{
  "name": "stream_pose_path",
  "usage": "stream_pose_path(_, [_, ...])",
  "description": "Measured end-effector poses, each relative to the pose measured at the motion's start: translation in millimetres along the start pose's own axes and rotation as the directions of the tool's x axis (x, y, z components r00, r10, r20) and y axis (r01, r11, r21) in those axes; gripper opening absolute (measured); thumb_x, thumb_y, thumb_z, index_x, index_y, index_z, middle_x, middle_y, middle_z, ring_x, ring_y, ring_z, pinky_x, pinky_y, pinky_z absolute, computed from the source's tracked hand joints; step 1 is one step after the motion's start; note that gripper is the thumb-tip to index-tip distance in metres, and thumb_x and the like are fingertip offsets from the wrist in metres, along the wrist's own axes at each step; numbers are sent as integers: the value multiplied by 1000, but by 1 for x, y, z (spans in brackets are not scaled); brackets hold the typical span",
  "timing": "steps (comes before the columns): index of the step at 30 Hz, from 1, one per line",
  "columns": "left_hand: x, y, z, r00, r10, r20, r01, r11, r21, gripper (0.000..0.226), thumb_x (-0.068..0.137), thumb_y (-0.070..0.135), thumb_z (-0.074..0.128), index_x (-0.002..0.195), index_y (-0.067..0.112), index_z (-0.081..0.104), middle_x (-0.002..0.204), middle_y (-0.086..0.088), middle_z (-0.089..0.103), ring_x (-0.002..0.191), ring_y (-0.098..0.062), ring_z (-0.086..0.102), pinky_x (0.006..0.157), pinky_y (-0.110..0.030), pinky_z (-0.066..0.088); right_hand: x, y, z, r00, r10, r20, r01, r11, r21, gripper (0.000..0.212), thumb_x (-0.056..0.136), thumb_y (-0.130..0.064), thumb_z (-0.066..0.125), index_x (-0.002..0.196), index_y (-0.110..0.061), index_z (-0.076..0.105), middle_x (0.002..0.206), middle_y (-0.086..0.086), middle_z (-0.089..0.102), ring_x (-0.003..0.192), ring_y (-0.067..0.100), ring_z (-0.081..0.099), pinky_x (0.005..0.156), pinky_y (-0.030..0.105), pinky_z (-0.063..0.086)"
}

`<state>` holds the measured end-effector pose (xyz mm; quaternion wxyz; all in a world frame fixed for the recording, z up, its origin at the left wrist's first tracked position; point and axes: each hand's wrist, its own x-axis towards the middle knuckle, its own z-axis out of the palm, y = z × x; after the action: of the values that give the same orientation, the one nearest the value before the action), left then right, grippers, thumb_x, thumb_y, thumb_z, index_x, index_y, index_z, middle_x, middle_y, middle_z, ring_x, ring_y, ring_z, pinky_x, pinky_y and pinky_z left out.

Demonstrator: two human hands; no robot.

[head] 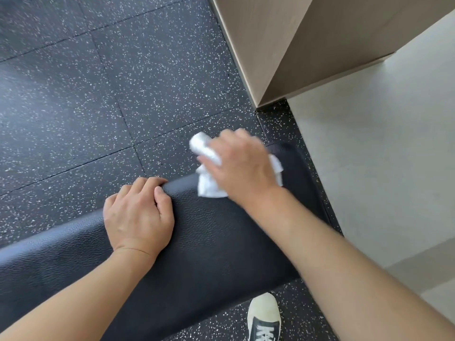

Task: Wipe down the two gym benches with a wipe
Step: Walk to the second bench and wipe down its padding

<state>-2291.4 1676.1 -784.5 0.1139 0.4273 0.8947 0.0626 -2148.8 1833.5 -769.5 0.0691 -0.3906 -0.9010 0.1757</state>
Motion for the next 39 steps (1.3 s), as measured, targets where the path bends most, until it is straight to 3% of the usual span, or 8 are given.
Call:
stream_pose_path(5, [0,-2,0,1000,11,5,-11,1000,-6,37,99,32,34,106,24,70,97,0,70,93,-33,63,87,-46,40,28,69,-18,905,411,109,-393,906,-156,31,92,-41,56,71,-18,52,69,-3,46,76,30,48,64,34,30])
stream_pose_path(12, [3,-5,0,998,25,50,-25,1000,-9,37,100,36,33,98,23,68,93,1,67,90,-31,61,88,-46,39,45,11,10,949,280,147,-197,887,-418,43,96,-41,55,62,-22,35,74,1,58,78,26,43,72,37,28])
stream_pose_path(17, [3,-7,-3,992,24,124,-23,1000,-9,40,101,38,29,92,21,64,92,-2,66,90,-31,60,88,-46,36,39,-37,26,958,137,252,-39,933,-358,39,99,-52,46,80,-23,64,91,1,68,84,24,45,73,37,29])
stream_pose_path(21, [4,-10,-14,975,59,214,-56,998,-17,41,105,39,24,98,22,60,100,-1,65,97,-30,59,89,-46,36,33,-6,-7,878,385,284,-281,896,-345,37,94,-53,50,73,-24,56,80,-4,50,89,27,51,69,35,35])
stream_pose_path(25, [5,-27,-25,905,231,356,-213,973,-91,43,107,46,25,128,23,55,124,1,62,115,-27,56,98,-44,36,33,-11,-13,848,455,273,-292,830,-476,33,96,-50,46,80,-25,59,84,-4,49,95,29,54,73,36,37])
stream_pose_path(28, [9,-69,-38,864,298,407,-257,954,-153,48,108,46,25,142,24,51,131,4,62,120,-25,58,103,-42,41,44,-53,12,869,403,285,-252,859,-445,32,95,-48,46,75,-25,55,86,2,63,86,27,49,72,37,32])
stream_pose_path(34, [-11,-167,-47,960,171,220,-172,985,-15,48,106,39,33,126,13,68,114,-4,72,101,-33,67,90,-48,47,54,-183,85,885,66,461,33,979,-204,39,98,-49,47,89,-22,74,94,1,71,96,27,59,73,39,30])
stream_pose_path(39, [-16,-144,-41,998,10,69,-11,1000,8,40,99,32,39,115,16,72,103,-2,70,93,-33,64,90,-49,43,54,-129,58,870,36,492,19,994,-105,45,98,-53,45,66,-23,53,72,-4,53,81,27,48,67,36,31])
